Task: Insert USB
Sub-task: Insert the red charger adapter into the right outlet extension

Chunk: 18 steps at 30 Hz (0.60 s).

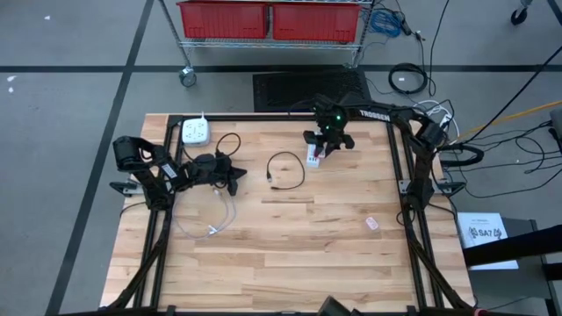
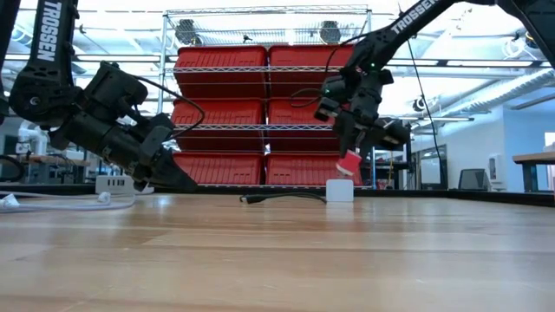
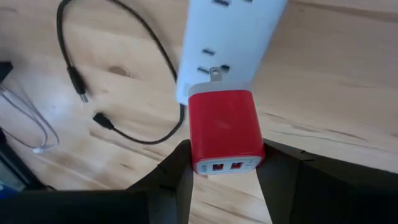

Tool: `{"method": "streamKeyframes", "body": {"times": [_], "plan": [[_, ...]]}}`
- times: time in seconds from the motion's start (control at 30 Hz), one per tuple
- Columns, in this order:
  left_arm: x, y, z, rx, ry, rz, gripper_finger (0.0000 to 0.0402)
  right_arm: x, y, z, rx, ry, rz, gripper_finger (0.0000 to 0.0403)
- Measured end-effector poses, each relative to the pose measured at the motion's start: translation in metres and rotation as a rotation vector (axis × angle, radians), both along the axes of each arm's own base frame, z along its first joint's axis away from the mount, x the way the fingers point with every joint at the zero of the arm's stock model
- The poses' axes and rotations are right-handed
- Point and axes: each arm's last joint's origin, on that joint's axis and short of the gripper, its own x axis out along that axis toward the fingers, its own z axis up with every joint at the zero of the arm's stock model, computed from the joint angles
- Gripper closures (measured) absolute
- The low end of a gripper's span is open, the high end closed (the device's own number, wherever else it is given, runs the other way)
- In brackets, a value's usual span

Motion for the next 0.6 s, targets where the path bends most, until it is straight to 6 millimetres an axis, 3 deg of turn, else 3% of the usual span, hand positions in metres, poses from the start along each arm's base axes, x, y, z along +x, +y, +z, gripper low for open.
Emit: {"method": "streamKeyframes", "body": {"times": [0.2, 0.37, 0.5, 0.6], "plan": [[0.003, -0.005, 0.002, 0.035, -0.017, -0.041, 0.0400, 0.023, 0.035, 0.006, -0.122, -0.055, 0.242, 0.0286], [0.018, -0.013, 0.022, 0.100, -0.211, -0.190, 0.0400, 0.052, 0.071, 0.008, -0.293, -0.139, 0.430, 0.0286], [0.041, -0.026, 0.042, 0.291, -0.328, -0.364, 0.0400, 0.077, 0.085, 0.015, -0.416, -0.321, 0.486, 0.0286], [0.058, -0.035, 0.047, 0.475, -0.275, -0.373, 0.0400, 0.087, 0.090, 0.019, -0.477, -0.411, 0.513, 0.0286]]}}
